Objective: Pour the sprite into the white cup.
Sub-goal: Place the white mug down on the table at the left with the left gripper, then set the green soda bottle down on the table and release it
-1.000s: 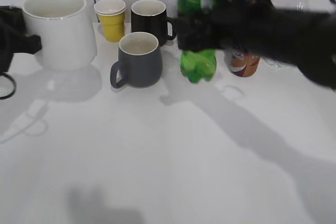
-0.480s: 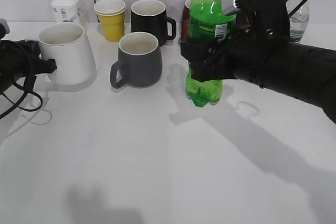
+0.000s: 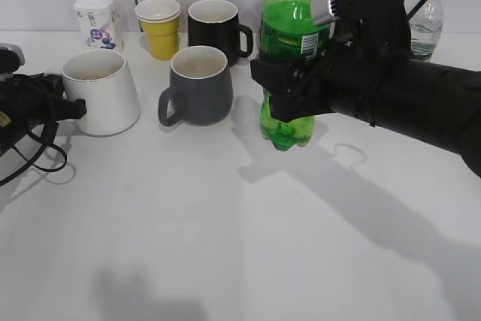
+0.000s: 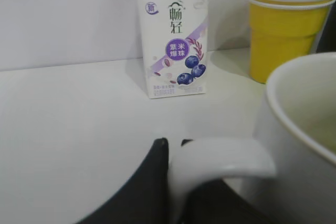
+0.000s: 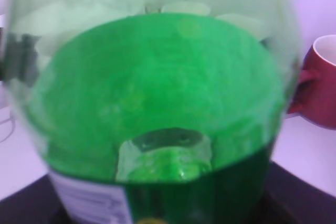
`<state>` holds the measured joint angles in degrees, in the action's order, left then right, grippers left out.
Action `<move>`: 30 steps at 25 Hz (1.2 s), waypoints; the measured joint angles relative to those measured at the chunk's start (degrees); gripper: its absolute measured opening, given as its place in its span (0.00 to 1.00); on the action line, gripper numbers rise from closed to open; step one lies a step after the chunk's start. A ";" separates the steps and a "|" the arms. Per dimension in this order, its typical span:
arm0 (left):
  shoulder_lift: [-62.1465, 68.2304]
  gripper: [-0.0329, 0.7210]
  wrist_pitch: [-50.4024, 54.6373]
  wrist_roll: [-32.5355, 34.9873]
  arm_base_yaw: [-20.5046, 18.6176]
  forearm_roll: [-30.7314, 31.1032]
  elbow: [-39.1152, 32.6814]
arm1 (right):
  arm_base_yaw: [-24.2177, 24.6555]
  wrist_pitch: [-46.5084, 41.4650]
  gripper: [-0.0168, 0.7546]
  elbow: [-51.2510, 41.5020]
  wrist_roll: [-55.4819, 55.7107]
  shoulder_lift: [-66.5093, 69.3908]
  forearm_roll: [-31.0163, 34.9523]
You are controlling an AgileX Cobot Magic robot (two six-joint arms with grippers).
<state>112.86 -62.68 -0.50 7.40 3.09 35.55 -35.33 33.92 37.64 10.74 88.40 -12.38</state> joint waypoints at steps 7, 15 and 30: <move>-0.38 0.30 -0.11 -0.74 0.00 0.11 -0.43 | 0.00 0.23 0.56 0.00 0.17 0.00 0.00; -4.73 0.36 -1.09 -0.95 0.00 0.11 -6.32 | 0.00 0.27 0.56 0.00 0.43 0.00 1.45; -22.57 0.36 -1.13 -1.06 0.00 2.59 -21.31 | 6.35 14.99 0.56 0.00 -9.50 12.73 18.74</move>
<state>90.29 -63.82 -1.56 7.40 5.68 14.24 -28.98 48.91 37.64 1.23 101.13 6.36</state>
